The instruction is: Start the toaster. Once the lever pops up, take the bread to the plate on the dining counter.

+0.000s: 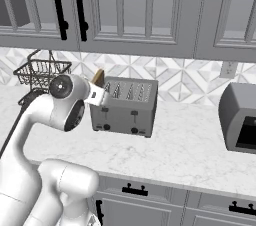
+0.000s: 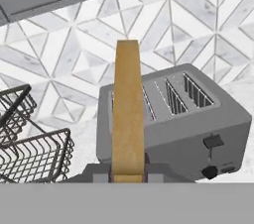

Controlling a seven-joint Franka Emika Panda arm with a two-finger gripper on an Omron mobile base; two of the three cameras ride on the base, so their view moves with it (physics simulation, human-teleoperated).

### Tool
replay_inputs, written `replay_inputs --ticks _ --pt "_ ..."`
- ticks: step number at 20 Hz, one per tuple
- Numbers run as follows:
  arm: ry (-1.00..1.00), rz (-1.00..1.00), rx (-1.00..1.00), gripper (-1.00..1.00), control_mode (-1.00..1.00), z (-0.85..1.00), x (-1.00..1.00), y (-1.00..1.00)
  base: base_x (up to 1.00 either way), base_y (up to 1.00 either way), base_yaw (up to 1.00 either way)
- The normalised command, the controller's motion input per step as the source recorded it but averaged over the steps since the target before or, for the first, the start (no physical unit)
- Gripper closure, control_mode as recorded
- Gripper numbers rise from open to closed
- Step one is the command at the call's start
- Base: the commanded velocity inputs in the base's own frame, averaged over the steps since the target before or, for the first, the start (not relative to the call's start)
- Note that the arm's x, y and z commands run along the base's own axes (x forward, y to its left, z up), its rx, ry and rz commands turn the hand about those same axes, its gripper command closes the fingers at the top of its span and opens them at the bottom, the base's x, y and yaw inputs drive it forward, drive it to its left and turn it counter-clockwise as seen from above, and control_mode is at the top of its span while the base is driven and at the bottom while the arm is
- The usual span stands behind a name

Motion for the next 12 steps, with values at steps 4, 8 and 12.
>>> replay_inputs --ticks 4,8,12 --pt "0.05 0.0 0.0 1.0 -1.0 0.42 -1.0 0.01 0.0 0.0 0.0" --pt "0.08 0.03 0.0 1.0 -1.0 0.13 -1.0 0.03 0.0 0.0 0.0" --pt "0.09 0.06 0.02 1.0 -1.0 0.1 -1.0 0.0 0.0 0.0 0.0"
